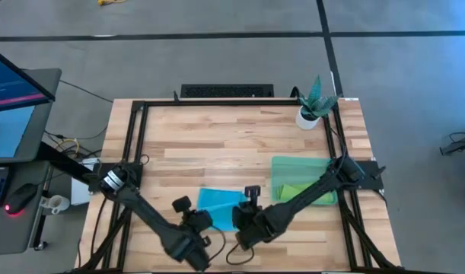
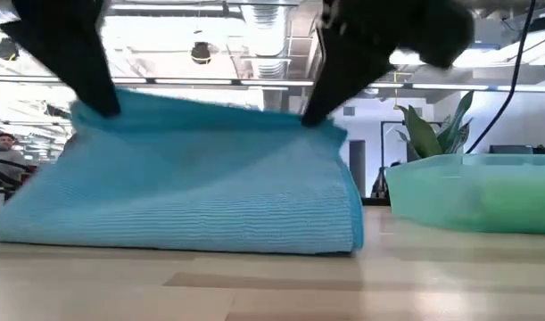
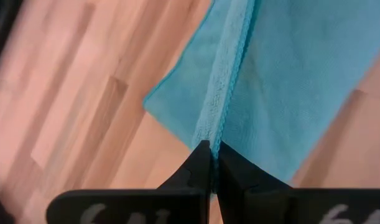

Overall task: Roll microfiber towels into tight, uniform cylinder then place into a basket
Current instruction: Fold the blue towel

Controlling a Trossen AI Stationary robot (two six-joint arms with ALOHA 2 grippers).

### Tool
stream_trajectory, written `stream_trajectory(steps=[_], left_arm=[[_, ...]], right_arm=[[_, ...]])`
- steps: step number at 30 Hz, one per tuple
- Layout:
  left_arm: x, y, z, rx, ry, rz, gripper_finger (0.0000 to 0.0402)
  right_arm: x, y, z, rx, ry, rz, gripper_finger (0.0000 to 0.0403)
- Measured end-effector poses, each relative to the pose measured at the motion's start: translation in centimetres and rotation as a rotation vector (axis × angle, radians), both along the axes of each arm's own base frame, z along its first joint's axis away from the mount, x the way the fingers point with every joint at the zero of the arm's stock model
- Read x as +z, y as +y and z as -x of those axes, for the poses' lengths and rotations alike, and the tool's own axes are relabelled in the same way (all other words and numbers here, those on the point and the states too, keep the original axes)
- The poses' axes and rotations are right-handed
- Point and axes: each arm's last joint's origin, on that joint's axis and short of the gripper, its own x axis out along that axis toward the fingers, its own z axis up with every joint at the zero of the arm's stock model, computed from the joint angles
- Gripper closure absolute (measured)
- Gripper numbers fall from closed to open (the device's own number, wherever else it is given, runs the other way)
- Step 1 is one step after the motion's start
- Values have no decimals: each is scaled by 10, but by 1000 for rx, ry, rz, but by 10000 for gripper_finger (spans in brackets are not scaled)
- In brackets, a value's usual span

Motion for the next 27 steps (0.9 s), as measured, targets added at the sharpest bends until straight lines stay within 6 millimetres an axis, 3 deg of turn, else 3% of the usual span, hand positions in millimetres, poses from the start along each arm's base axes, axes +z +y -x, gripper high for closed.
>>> stream_trajectory(steps=[7,13,23,27], left_arm=[[-26,27,-16,16,81,28,401],[-35,44,-19,62,117,15,401],[-35,51,-26,61,119,20,399],[-35,49,-27,57,102,35,374]], right_arm=[[-19,-15,-4,-53,28,-69,400],[-31,-23,-6,-72,9,-70,399],[-45,-31,-4,-84,20,-89,399],[-46,-33,-4,-91,20,-92,399]])
